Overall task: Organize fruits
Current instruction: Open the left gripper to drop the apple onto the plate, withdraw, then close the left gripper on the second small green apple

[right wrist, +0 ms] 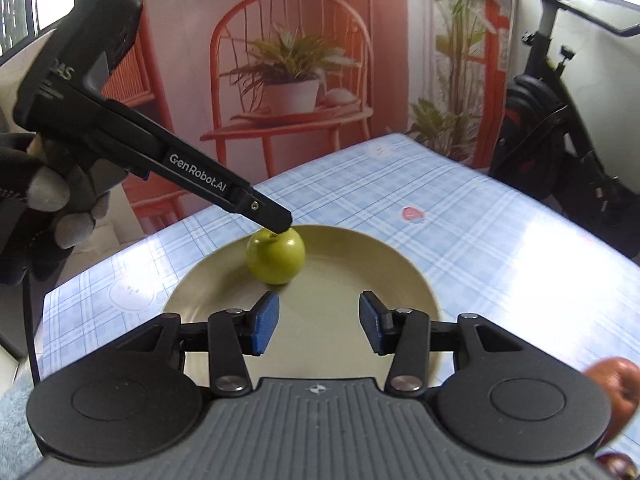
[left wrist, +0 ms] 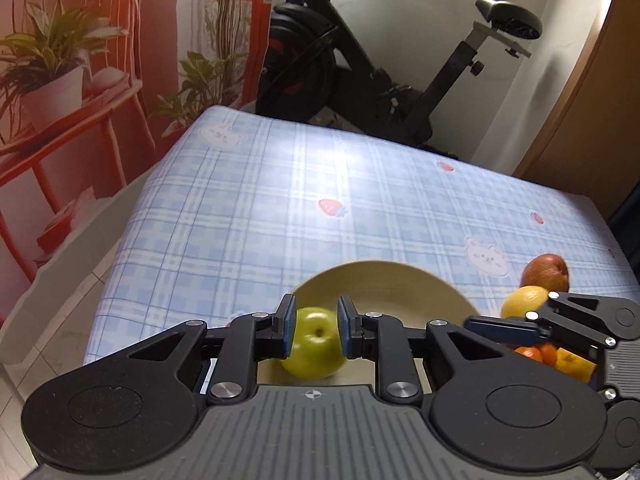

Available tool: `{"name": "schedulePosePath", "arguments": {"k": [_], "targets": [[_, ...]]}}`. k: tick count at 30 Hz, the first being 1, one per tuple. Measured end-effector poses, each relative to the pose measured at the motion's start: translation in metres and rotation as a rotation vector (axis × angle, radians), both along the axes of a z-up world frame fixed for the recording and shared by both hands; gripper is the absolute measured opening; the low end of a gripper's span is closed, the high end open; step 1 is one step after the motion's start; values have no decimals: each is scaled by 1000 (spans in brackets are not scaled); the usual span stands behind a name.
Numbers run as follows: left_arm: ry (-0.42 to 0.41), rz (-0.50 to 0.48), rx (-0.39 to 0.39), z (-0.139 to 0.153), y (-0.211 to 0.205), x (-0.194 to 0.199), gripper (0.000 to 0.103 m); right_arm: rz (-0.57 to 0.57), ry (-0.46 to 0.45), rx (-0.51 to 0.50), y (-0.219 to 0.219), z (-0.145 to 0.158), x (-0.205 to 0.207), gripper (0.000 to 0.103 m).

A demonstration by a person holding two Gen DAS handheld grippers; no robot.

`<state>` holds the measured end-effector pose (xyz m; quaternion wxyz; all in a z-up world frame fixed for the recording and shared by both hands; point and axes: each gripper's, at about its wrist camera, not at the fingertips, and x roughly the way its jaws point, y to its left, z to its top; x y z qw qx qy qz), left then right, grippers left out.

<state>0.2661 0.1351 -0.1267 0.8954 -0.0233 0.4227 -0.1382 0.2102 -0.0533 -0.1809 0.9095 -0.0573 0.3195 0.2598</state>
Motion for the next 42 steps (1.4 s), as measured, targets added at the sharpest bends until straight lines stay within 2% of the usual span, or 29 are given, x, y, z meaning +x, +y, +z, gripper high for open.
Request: {"name": "schedulePosePath", "arguments": {"k": [5,10,19,27,36,42], "targets": [[-39,-19,-58,14,-25,-15,25,-74,-60,12,-40,15,-35,47],[-54,-85,-95,21,-67,-34,25,-176,-96,45,-82,24,-71,47],[-41,-238,-87,17,-144,-59,25,-347,-86,71,-147,12,-130,47],[-19,-343,-49,9,-195,-75,25,-383,-86,83,-163,4,-157,49],[13,-427,-26,-3,-237,-90,25,-382,-42,111,-166,-8,-162,51],[29,-446,-14,-11,-252,-84,25,-382,-5,129,-168,-17,-156,51]]}}
